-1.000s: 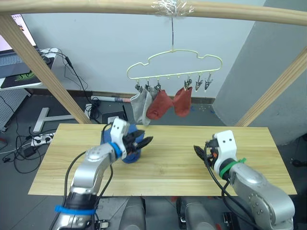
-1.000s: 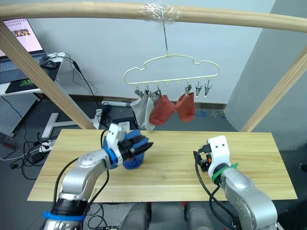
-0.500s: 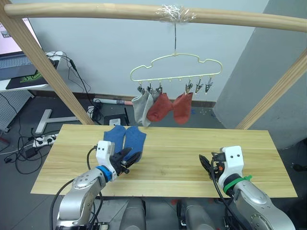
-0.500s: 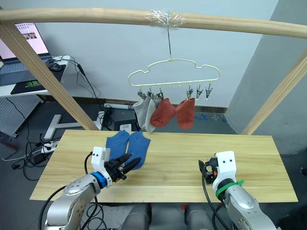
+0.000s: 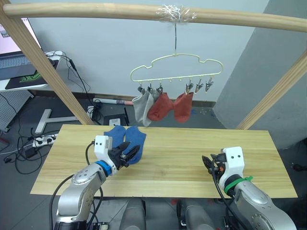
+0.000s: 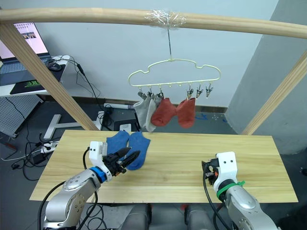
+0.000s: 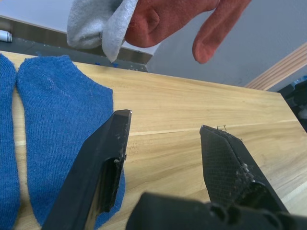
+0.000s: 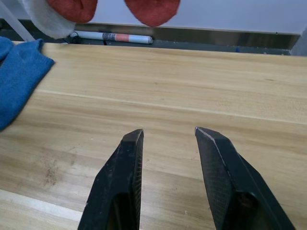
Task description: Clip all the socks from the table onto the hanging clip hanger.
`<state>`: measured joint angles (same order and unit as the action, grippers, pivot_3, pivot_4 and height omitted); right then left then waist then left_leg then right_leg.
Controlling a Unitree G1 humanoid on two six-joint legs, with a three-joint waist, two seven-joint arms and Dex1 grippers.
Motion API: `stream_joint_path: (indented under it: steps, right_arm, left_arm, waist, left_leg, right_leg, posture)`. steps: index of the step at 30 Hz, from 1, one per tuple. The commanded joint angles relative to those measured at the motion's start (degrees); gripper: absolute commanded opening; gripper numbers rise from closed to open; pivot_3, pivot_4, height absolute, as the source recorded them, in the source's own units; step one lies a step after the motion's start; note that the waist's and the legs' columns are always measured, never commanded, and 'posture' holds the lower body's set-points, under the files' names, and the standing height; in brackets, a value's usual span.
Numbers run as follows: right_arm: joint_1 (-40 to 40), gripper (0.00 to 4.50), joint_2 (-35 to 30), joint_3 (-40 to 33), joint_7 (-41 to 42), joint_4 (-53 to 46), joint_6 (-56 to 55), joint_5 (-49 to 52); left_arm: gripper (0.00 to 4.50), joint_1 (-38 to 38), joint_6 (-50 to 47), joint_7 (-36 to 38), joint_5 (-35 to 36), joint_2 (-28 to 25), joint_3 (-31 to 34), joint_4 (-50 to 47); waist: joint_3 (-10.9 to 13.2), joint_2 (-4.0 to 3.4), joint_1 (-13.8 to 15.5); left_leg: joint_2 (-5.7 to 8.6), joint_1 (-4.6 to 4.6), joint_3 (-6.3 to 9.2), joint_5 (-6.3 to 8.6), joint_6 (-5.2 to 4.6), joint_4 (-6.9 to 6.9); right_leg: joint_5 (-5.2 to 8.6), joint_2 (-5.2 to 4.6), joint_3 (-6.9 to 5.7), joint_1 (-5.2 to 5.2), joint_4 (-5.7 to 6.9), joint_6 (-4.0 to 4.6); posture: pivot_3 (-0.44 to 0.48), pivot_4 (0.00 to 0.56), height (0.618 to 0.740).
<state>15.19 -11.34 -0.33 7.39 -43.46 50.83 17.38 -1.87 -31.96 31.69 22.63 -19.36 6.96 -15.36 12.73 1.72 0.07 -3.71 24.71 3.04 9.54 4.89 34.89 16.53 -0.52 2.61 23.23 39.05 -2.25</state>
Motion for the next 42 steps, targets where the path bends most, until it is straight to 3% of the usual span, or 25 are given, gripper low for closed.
stream_joint_path:
  steps: [1, 6, 11, 15, 21, 23, 32, 35, 42]
  right_arm:
    - [0.33, 2.69, 0.15, -1.04, 0.16, -2.11, 0.58, 1.46]
    - [-0.25, 4.48, 0.01, -1.20, -0.04, -2.34, 1.35, 1.71]
    - [-0.64, 4.48, -0.04, -1.35, -0.18, -2.26, 1.46, 1.82]
    - [-0.82, 3.55, 0.03, -1.29, -0.26, -2.39, 1.57, 2.08]
    - [-1.12, 3.55, -0.05, -1.44, -0.50, -2.59, 2.15, 2.10]
    - [-1.18, 3.16, -0.09, -1.43, -0.53, -2.66, 2.16, 2.04]
    - [-1.57, 3.16, 0.03, -1.31, -0.92, -2.48, 2.31, 1.90]
    - [-1.53, 2.55, 0.06, -1.18, -1.02, -2.50, 2.22, 2.01]
    - [-1.55, 2.55, 0.08, -1.08, -1.35, -2.48, 2.20, 2.10]
  left_arm:
    - [2.61, 0.55, 0.17, -0.31, 1.16, -0.25, -0.10, -2.56]
    - [2.61, 1.15, 0.04, -0.21, 1.20, -0.46, -0.01, -2.35]
    - [2.61, 1.39, 0.01, -0.26, 1.06, -0.43, -0.25, -2.42]
    - [2.61, 1.53, 0.00, -0.26, 1.02, -0.39, -0.44, -2.45]
    - [2.61, 1.98, -0.23, -0.26, 1.09, -0.55, -0.49, -2.44]
    - [2.61, 2.00, -0.20, -0.20, 1.05, -0.60, -0.51, -2.43]
    - [2.61, 2.16, -0.29, -0.14, 1.13, -0.87, -0.55, -2.42]
    - [2.61, 2.14, -0.32, -0.09, 1.18, -1.02, -0.55, -2.48]
    - [2.61, 2.32, -0.41, -0.04, 1.18, -1.14, -0.57, -2.44]
  waist:
    - [0.00, 0.00, 0.00]
    - [0.00, 0.00, 0.00]
    - [0.00, 0.00, 0.00]
    - [0.00, 0.00, 0.00]
    - [0.00, 0.00, -0.01]
    - [0.00, 0.00, -0.01]
    - [0.01, -0.01, -0.01]
    - [0.01, -0.01, -0.02]
    - [0.01, -0.01, -0.03]
  left_leg:
    - [0.00, 0.00, 0.00, 0.00, 0.00, 0.00]
    - [0.00, 0.00, 0.00, 0.00, 0.00, 0.00]
    - [0.00, 0.00, 0.00, 0.00, 0.00, 0.00]
    - [0.00, 0.00, 0.00, 0.00, 0.00, -0.01]
    - [0.00, 0.00, 0.00, 0.00, 0.00, -0.01]
    - [0.00, 0.01, 0.00, 0.01, 0.00, -0.01]
    - [0.00, 0.01, 0.00, 0.01, 0.01, -0.02]
    - [0.00, 0.02, 0.00, 0.01, 0.01, -0.03]
    - [0.00, 0.02, 0.00, 0.01, 0.01, -0.04]
  right_leg:
    - [0.00, 0.00, 0.00, 0.00, 0.00, 0.00]
    - [0.00, 0.00, 0.00, 0.00, 0.00, 0.00]
    - [0.00, 0.00, 0.00, 0.00, -0.01, 0.00]
    - [0.00, 0.00, 0.00, 0.00, -0.02, 0.01]
    - [0.01, 0.00, 0.00, 0.01, -0.03, 0.02]
    - [0.01, 0.00, 0.00, 0.01, -0.03, 0.02]
    - [0.02, 0.00, 0.00, 0.02, -0.05, 0.03]
    - [0.02, -0.01, 0.00, 0.02, -0.06, 0.03]
    - [0.03, -0.01, 0.00, 0.02, -0.07, 0.05]
  posture:
    - [0.097, 0.186, 0.740]
    - [0.098, 0.189, 0.740]
    - [0.098, 0.189, 0.740]
    - [0.098, 0.189, 0.740]
    - [0.096, 0.190, 0.740]
    - [0.096, 0.190, 0.740]
    - [0.094, 0.191, 0.740]
    - [0.092, 0.191, 0.740]
    - [0.090, 0.193, 0.740]
